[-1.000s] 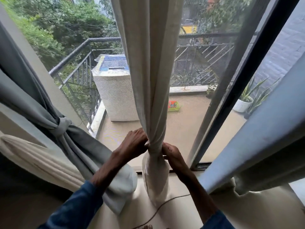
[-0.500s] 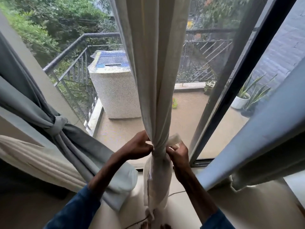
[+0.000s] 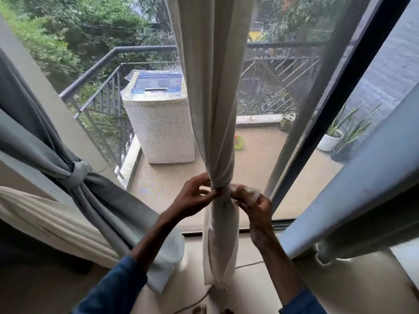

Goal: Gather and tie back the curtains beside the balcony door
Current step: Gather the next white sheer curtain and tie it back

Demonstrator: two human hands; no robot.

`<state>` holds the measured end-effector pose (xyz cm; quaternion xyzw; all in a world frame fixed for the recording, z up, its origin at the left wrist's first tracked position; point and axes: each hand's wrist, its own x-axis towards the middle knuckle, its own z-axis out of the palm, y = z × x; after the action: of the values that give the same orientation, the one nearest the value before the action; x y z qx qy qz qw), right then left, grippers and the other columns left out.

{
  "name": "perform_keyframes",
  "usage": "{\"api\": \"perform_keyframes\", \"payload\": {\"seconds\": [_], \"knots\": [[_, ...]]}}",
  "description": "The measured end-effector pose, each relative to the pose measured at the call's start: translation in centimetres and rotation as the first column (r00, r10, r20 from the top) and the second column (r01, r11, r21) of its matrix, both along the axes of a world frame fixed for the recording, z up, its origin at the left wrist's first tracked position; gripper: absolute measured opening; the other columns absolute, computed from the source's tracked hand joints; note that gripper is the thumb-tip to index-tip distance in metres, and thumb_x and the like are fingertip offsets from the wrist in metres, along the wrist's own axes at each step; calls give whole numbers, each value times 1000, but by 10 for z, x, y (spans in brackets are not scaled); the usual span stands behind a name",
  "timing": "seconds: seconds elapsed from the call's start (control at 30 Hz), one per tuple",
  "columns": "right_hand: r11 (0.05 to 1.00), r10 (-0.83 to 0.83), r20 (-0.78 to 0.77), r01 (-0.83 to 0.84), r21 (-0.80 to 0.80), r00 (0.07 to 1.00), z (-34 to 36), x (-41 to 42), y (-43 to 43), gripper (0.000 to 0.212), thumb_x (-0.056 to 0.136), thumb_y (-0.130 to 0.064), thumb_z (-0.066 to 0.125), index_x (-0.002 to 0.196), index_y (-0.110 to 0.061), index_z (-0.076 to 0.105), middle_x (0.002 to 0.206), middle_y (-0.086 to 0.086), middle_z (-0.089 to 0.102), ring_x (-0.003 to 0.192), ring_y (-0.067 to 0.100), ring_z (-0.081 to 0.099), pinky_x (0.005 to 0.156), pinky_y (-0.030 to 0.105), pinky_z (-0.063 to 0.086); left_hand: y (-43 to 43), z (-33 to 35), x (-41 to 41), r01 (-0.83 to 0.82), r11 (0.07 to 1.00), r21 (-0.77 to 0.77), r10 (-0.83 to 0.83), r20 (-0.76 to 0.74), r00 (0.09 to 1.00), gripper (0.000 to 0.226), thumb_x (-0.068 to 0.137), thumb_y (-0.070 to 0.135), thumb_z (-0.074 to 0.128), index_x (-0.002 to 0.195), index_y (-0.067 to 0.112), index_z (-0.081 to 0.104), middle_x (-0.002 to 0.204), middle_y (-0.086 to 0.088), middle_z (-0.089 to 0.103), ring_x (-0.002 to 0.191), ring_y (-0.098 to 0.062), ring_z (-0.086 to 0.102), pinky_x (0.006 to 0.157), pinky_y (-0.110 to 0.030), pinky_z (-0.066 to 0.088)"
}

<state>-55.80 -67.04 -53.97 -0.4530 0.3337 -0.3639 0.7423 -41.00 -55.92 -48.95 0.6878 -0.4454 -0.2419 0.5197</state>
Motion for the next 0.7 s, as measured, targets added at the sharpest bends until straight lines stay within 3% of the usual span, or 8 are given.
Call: {"api": "perform_keyframes", "payload": {"seconds": [0.07,0.13,0.2,0.27,0.37,0.43,0.53,0.7], "knots": [[999,-21,27,22,-47,999,3,-3,-1,17,88,-8,74,99,5,74,95,22,75,85,31,70,80,36,59,-3,-4,3,-30,1000,-2,30,66,997,17,86,21,74,103,19,69,91,10,70,86,-10,66,65,-25,54],[995,-30,23,32,-96,999,7,-6,-3,11,86,-1,73,96,1,75,86,19,74,76,30,71,73,33,61,-7,-10,7,-73,996,43,70,78,994,31,81,37,71,104,17,68,95,9,72,89,-8,67,68,-25,54],[990,-20,11,22,-141,1000,9,-8,-4,13,84,-1,75,96,1,75,84,20,75,73,32,72,71,35,61,-10,-13,6,-110,983,145,123,-80,989,38,72,44,72,100,20,68,95,6,72,85,-8,67,64,-26,53],[980,2,-40,-10,-200,999,11,-9,-2,17,82,-7,79,97,1,75,83,21,75,75,36,73,71,42,61,-13,-14,1,-133,964,228,204,-322,924,33,68,38,73,94,20,67,86,3,70,71,-11,63,58,-24,48],[941,5,-170,-62,-332,985,12,-11,3,16,79,-15,84,90,-6,78,75,13,76,69,32,74,57,44,60,-18,-11,-7,-190,937,293,321,-505,801,25,82,28,67,100,11,65,83,-2,62,60,-17,59,57,-26,50],[902,-19,-267,-99,-421,963,9,-13,5,12,77,-18,86,83,-12,78,69,5,75,60,27,73,48,39,58,-21,-12,-9,-239,920,310,377,-533,757,27,88,26,62,104,4,63,86,-6,60,55,-21,60,56,-28,53],[852,-35,-392,-178,-492,919,9,-13,10,15,78,-22,86,74,-16,73,62,-1,72,52,16,71,44,35,56,-26,-12,-10,-265,914,308,399,-558,727,28,83,30,65,93,5,62,80,-9,61,51,-22,60,60,-34,56],[785,39,-360,-251,-566,932,25,-4,21,14,82,-11,81,77,-21,73,64,-4,73,58,15,72,52,38,61,-33,-4,-14,-258,926,277,375,-574,728,11,87,8,61,78,2,63,68,-11,62,54,-20,61,59,-30,57]]}}
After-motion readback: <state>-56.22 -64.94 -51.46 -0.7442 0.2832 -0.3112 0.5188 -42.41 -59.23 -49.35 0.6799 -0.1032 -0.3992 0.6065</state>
